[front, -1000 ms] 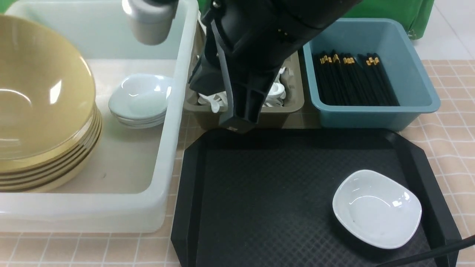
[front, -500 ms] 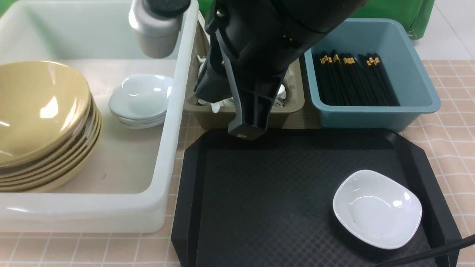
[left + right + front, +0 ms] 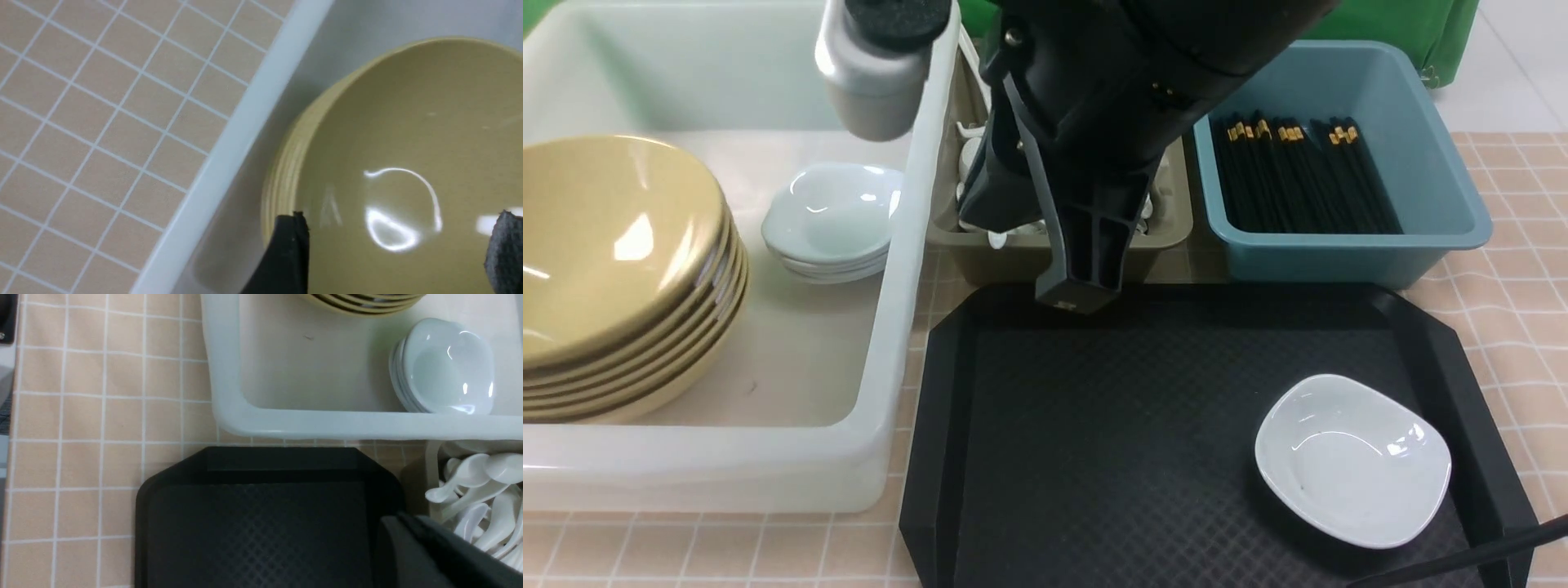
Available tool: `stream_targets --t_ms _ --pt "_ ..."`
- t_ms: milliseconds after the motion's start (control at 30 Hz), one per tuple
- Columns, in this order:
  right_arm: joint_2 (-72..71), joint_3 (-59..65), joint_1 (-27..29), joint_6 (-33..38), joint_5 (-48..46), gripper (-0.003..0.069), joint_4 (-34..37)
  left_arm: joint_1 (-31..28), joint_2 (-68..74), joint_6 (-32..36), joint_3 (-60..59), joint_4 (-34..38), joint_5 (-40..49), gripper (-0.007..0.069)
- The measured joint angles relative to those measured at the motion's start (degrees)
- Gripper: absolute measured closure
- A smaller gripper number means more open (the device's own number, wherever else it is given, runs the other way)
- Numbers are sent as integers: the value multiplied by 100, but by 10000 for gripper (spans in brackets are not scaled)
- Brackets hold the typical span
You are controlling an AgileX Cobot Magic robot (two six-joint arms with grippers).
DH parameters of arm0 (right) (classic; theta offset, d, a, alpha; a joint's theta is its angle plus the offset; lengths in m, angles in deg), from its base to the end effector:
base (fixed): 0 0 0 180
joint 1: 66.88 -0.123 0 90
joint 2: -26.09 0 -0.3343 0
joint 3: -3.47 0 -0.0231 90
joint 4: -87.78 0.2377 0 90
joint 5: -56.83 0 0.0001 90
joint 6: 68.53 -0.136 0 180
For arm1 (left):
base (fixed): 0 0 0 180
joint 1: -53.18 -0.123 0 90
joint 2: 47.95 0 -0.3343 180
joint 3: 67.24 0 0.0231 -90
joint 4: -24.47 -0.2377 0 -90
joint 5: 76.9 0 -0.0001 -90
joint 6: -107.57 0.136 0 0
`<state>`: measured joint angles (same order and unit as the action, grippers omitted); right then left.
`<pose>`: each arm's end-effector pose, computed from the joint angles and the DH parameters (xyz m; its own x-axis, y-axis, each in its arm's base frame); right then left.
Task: On brown table put chopsticks spoon bowls plates into blue grey white boxes.
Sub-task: 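Grasp the small white bowl on the black tray by its rim with the left gripper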
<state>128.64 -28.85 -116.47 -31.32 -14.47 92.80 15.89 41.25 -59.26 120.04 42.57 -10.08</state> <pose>0.2331 0.2912 0.4454 0.0489 -0.8374 -0.5443 -0.9394 0.1467 -0.3099 0.2599 0.1491 0.4034 -0.7155 -0.4223 -0.5566 -0.3883 0.9026 -0.1857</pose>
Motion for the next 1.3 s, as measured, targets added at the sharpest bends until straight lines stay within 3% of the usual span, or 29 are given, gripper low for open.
stream_targets --t_ms 67,167,333,367,400,467,733,967,1067,1200,1233,1267,1300 --pt "0 0 69 -88 -17 607 -11 213 -82 0 78 38 106 109" --pt "0 0 434 -375 -67 604 -15 1258 -261 127 148 91 261 243" --pt "-51 135 1394 -1004 -78 601 -64 3530 -18 599 148 29 219 525" --pt "-51 135 1394 -1023 -78 601 -64 3613 3 628 148 29 205 535" --pt "-140 345 1756 -1204 -69 600 -93 4295 219 846 148 21 15 596" --pt "-287 632 2004 -1345 -67 598 -123 4890 477 1036 148 53 -239 621" --pt "-1236 2066 2613 -1812 -60 591 -221 6759 1938 1567 469 322 -1094 622" --pt "-2071 3123 2613 -2292 -54 591 -598 7754 3079 1584 1289 -75 -1250 605" --pt "-2390 3508 2613 -2504 -54 589 -830 7956 3308 1576 1385 -56 -1293 547" --pt "-2850 4009 2613 -2738 -61 584 -1096 8174 3597 1538 1399 408 -1446 389" --pt "-2850 4009 2613 -2745 -61 584 -1098 8183 3611 1538 1399 458 -1463 379" --pt "-2941 4084 2613 -2779 -61 582 -1111 8226 3686 1538 1399 548 -1557 342" --pt "-3075 4178 2613 -2798 -61 582 -1110 8284 3807 1538 1399 654 -1701 256"
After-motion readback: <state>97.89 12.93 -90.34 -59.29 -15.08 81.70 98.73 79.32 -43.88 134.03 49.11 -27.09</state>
